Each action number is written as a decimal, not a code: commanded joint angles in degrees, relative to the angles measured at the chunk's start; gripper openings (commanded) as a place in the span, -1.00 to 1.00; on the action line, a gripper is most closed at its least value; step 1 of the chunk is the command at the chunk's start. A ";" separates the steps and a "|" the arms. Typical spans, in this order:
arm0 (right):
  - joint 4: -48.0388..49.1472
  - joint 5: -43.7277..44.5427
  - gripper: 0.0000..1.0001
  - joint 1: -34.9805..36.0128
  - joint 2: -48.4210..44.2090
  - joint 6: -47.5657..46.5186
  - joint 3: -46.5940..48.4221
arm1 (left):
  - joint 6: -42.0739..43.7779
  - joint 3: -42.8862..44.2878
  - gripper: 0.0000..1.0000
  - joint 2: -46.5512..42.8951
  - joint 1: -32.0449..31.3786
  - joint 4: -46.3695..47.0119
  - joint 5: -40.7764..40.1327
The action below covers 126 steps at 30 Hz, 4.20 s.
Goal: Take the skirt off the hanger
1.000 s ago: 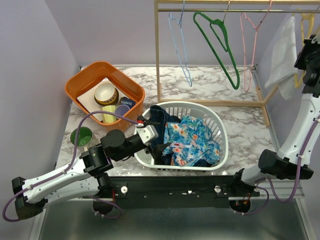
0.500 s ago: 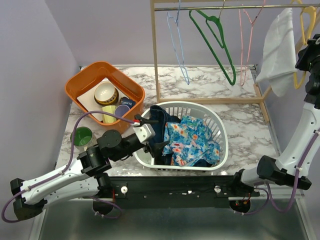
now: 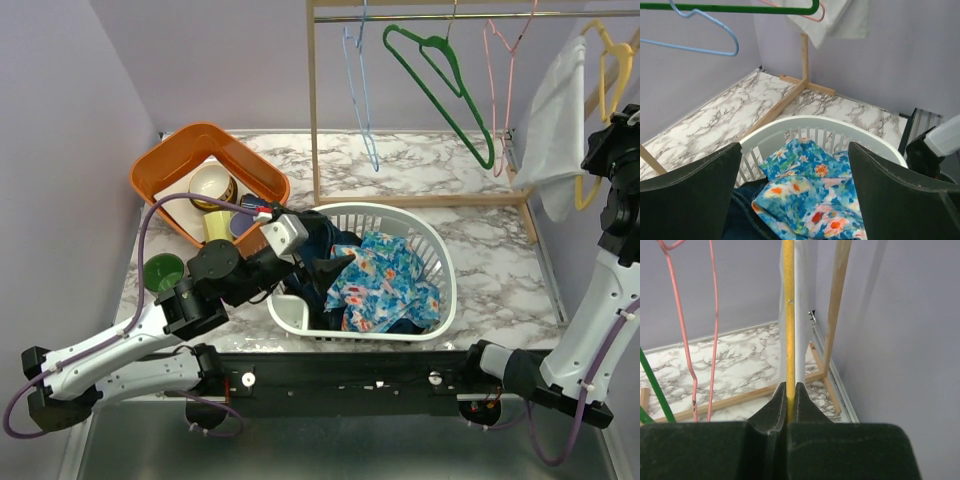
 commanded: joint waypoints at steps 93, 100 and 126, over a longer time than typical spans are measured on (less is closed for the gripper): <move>-11.25 12.19 -0.99 -0.37 -44.40 43.16 -22.61 | 24.16 5.06 -1.00 29.04 -22.25 36.35 -5.18; -8.44 20.97 -0.99 -0.37 -43.61 40.26 -25.51 | 20.55 8.22 -1.00 22.25 -22.25 27.73 -3.68; -5.18 18.43 -0.99 -0.37 -44.31 36.39 -27.80 | 32.67 22.98 -1.00 11.08 -22.25 8.04 -25.74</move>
